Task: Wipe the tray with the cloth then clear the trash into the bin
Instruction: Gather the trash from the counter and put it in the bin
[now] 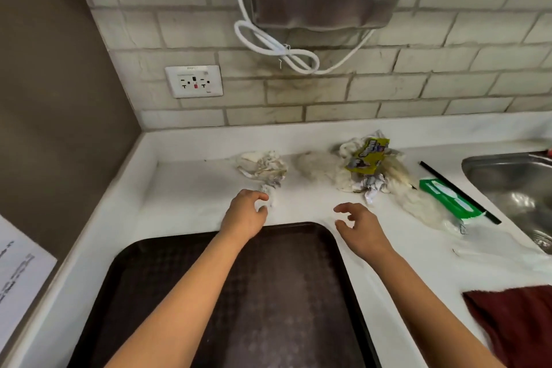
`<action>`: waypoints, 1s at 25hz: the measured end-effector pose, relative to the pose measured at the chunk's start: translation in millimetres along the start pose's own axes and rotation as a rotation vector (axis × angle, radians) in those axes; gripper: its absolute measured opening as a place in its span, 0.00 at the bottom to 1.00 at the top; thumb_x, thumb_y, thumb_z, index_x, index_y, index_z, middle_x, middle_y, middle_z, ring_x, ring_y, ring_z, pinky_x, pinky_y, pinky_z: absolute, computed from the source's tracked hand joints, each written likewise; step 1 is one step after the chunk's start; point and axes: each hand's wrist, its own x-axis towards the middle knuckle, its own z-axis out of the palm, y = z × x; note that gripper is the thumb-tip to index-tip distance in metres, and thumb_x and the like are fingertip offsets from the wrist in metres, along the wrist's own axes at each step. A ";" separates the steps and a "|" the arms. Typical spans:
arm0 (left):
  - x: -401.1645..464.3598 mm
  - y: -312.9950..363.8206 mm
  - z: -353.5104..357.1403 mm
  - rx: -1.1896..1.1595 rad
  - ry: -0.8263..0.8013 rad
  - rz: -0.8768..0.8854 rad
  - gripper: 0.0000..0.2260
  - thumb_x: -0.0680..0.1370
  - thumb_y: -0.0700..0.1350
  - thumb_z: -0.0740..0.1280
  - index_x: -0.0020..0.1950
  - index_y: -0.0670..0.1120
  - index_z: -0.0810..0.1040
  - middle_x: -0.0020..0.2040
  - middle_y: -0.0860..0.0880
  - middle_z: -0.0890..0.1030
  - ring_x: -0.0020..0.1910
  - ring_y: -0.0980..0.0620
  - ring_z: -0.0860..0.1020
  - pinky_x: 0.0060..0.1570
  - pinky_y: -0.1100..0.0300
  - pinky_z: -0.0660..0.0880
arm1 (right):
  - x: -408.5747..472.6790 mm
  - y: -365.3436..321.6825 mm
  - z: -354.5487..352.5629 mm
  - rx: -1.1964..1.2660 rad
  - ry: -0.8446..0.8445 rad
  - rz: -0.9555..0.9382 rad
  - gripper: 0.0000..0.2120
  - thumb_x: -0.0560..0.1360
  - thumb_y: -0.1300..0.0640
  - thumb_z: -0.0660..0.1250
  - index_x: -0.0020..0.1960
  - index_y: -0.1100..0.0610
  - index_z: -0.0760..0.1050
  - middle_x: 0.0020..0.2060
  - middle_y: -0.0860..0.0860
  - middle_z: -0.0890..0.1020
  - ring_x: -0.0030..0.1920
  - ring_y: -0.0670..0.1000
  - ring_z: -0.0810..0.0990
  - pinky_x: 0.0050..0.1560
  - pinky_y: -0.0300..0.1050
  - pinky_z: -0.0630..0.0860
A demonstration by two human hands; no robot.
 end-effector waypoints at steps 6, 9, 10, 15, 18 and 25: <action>62.8 1.2 32.3 0.263 -0.118 0.083 0.18 0.77 0.46 0.63 0.68 0.52 0.71 0.71 0.52 0.66 0.68 0.49 0.66 0.65 0.56 0.67 | 97.3 -17.1 3.5 -0.358 0.038 -0.122 0.24 0.74 0.56 0.64 0.69 0.51 0.65 0.71 0.55 0.62 0.68 0.61 0.64 0.65 0.50 0.64; 73.7 -1.0 35.5 0.256 -0.107 0.013 0.12 0.78 0.41 0.61 0.61 0.48 0.74 0.64 0.48 0.73 0.61 0.48 0.73 0.57 0.60 0.69 | 131.4 -30.5 11.8 -0.535 -0.051 -0.115 0.33 0.74 0.49 0.64 0.74 0.44 0.52 0.76 0.53 0.47 0.74 0.63 0.51 0.69 0.55 0.61; 74.1 -1.1 34.5 0.231 -0.102 -0.014 0.11 0.78 0.39 0.59 0.58 0.47 0.75 0.61 0.47 0.75 0.58 0.47 0.75 0.54 0.61 0.70 | 141.5 -32.2 16.0 -0.562 -0.097 -0.103 0.35 0.74 0.48 0.64 0.75 0.42 0.49 0.76 0.52 0.44 0.74 0.64 0.48 0.69 0.56 0.61; 80.9 -1.4 11.6 0.046 0.049 0.064 0.13 0.78 0.42 0.60 0.61 0.49 0.74 0.58 0.47 0.78 0.55 0.47 0.77 0.53 0.59 0.74 | 171.5 -22.4 38.4 -0.639 -0.212 -0.017 0.29 0.75 0.56 0.62 0.73 0.44 0.57 0.72 0.53 0.61 0.71 0.62 0.59 0.67 0.52 0.65; 108.0 -9.4 4.7 0.154 0.067 0.102 0.17 0.78 0.42 0.58 0.66 0.51 0.73 0.63 0.47 0.73 0.63 0.47 0.72 0.61 0.57 0.71 | 174.8 -12.6 46.5 -0.606 -0.254 -0.051 0.20 0.74 0.65 0.58 0.64 0.53 0.71 0.59 0.56 0.76 0.60 0.57 0.74 0.58 0.47 0.74; 123.3 -20.9 39.2 0.340 -0.016 0.039 0.20 0.74 0.60 0.62 0.65 0.57 0.72 0.67 0.48 0.72 0.66 0.45 0.70 0.64 0.54 0.68 | 167.1 5.9 52.9 -0.510 -0.226 -0.064 0.22 0.75 0.63 0.58 0.69 0.56 0.66 0.56 0.59 0.76 0.57 0.58 0.76 0.56 0.45 0.72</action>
